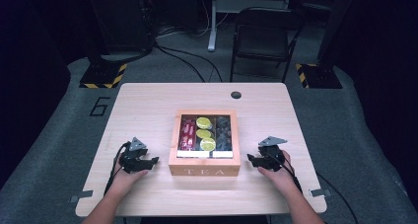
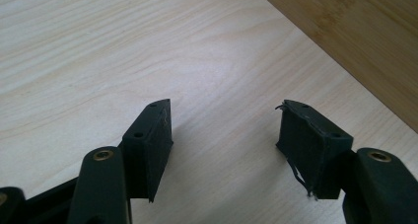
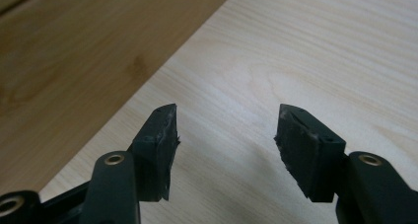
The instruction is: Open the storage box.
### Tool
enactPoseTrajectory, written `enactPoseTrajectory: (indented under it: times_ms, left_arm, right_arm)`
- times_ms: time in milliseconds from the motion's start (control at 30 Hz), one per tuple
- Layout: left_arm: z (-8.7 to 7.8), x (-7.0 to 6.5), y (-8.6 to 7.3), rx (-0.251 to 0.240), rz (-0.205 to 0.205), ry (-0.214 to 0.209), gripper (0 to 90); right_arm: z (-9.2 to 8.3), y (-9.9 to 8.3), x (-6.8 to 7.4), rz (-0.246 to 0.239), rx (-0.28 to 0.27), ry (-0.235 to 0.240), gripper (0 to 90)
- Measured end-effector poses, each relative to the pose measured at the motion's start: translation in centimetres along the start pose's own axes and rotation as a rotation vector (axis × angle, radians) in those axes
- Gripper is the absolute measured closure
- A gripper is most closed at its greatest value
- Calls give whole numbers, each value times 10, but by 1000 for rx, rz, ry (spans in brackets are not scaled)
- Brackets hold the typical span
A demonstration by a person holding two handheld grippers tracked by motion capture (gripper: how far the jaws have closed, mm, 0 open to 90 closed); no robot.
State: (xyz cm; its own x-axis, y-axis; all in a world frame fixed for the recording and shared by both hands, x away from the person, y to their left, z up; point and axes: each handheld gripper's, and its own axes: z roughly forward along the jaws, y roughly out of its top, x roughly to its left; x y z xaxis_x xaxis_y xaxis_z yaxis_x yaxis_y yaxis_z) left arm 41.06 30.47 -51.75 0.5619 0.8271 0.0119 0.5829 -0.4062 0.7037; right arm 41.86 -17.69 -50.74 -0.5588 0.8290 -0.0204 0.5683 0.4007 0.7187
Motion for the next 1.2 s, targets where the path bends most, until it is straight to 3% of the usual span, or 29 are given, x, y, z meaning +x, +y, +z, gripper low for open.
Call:
enactPoseTrajectory:
  times_ms: [67,133,167,200,300,467,500,667,1033,1200]
  left_arm:
    - [-2,0,1,-5,-18,-1,373]
    - [-5,0,2,-37,-37,1,372]
    - [-8,1,3,-28,-43,-2,372]
    - [-10,0,5,-48,-57,4,370]
    - [-16,-1,8,-70,-60,-3,366]
    - [-21,-4,11,-83,-65,-14,363]
    - [-22,-5,11,-89,-63,-14,363]
    - [-26,-11,14,-94,-37,-18,370]
    - [-32,-26,16,-76,52,-36,377]
    - [-35,-29,16,-83,54,-40,381]
  right_arm:
    - [-1,1,2,16,-1,-3,406]
    - [-3,2,2,-18,-3,-7,405]
    - [-5,3,2,-19,-2,-13,403]
    - [-6,4,5,0,-14,-35,399]
    - [-10,6,3,-36,-13,-37,397]
    - [-14,7,3,-39,-21,-43,404]
    - [-15,7,2,-51,-21,-37,408]
    - [-24,9,3,-10,-54,-9,438]
    - [-34,15,6,17,-100,23,478]
    - [-39,18,8,1,-114,33,483]
